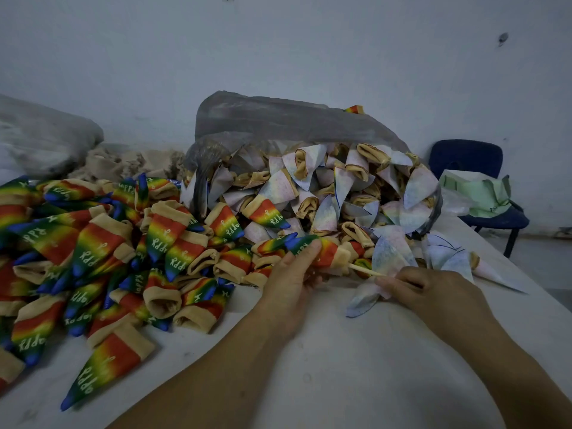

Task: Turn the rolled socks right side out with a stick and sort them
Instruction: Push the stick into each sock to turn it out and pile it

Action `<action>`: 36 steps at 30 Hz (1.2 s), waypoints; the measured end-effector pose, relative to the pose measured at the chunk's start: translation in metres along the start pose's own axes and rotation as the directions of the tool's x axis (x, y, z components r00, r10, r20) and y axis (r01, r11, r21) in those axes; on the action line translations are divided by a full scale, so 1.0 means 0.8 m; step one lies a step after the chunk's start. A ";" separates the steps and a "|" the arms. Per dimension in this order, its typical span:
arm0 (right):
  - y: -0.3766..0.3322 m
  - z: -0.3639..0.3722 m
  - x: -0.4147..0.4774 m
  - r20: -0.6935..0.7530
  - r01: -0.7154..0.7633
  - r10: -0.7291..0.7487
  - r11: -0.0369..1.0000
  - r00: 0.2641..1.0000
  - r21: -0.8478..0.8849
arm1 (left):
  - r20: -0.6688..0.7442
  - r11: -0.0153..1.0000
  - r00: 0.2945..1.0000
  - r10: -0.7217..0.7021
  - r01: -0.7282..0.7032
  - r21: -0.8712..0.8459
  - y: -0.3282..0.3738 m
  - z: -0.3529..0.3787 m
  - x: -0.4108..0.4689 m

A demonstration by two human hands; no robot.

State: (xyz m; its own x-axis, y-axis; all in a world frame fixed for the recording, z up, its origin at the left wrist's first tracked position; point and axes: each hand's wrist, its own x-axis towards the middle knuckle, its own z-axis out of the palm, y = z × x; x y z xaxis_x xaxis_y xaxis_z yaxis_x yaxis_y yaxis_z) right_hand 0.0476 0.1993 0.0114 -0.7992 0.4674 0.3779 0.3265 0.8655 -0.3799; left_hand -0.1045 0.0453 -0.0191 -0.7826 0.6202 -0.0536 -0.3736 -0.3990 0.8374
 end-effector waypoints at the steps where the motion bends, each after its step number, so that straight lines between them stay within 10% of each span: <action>1: -0.004 0.000 -0.001 -0.008 0.014 -0.014 1.000 1.000 -0.010 | 0.007 1.000 1.000 -0.016 0.016 0.011 -0.001 0.000 -0.001; 14: -0.041 0.044 -0.010 0.062 0.218 -0.210 0.950 0.976 -0.222 | 0.006 0.943 0.993 -0.115 0.111 -0.313 0.009 -0.002 -0.001; 29: -0.032 0.050 -0.011 0.118 -0.087 0.054 0.953 0.991 0.289 | 0.226 0.979 0.972 -0.064 0.104 -0.172 0.001 0.003 -0.004; 36: -0.021 0.045 -0.002 0.167 -0.078 0.028 0.952 0.985 0.297 | 0.114 0.984 0.990 -0.089 0.105 -0.143 -0.002 0.007 -0.008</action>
State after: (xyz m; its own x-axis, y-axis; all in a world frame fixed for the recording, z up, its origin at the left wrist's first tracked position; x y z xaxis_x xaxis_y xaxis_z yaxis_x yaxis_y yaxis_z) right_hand 0.0253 0.1775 -0.0133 -0.8628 0.4549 0.2203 0.2232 0.7339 -0.6415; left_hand -0.0960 0.0458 -0.0173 -0.6845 0.7260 -0.0661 -0.5214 -0.4242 0.7404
